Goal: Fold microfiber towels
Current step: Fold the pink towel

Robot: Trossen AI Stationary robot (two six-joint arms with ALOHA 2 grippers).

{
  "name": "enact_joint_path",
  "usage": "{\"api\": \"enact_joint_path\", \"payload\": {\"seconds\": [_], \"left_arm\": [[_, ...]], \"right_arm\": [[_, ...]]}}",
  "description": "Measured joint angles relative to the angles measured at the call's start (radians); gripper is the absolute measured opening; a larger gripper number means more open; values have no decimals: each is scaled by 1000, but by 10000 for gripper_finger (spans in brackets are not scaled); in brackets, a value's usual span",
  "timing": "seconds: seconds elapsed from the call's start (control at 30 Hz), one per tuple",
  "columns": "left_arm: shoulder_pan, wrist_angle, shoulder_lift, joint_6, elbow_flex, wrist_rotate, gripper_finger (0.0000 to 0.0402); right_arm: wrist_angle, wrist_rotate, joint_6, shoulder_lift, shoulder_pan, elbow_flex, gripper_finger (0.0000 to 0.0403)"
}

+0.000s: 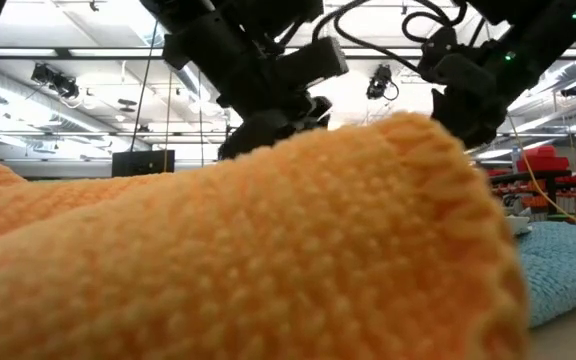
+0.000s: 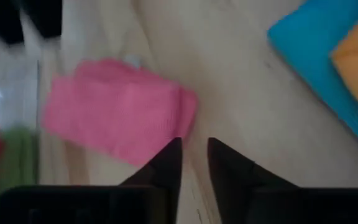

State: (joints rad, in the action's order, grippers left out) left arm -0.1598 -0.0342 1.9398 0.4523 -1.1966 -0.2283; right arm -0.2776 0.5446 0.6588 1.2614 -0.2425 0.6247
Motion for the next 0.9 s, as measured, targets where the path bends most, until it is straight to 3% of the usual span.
{"api": "enact_joint_path", "payload": {"seconds": [0.17, 0.3, 0.43, 0.63, 0.9], "left_arm": [[-1, 80, 57, 191, -1, -4, 165], [0, 166, 108, 274, -1, -23, 200], [0, 228, 140, 343, 0, -115, 207], [2, 234, 168, 445, -3, -116, 198], [38, 265, 192, 423, -6, -111, 195]], "right_arm": [[-13, 50, 57, 8, -26, -15, 209], [-11, 94, 93, 4, -63, -25, 209], [-17, 129, 121, 1, -98, -26, 209], [-5, 178, 137, 0, -131, -26, 209], [22, 225, 159, 1, -164, -26, 209]]}}
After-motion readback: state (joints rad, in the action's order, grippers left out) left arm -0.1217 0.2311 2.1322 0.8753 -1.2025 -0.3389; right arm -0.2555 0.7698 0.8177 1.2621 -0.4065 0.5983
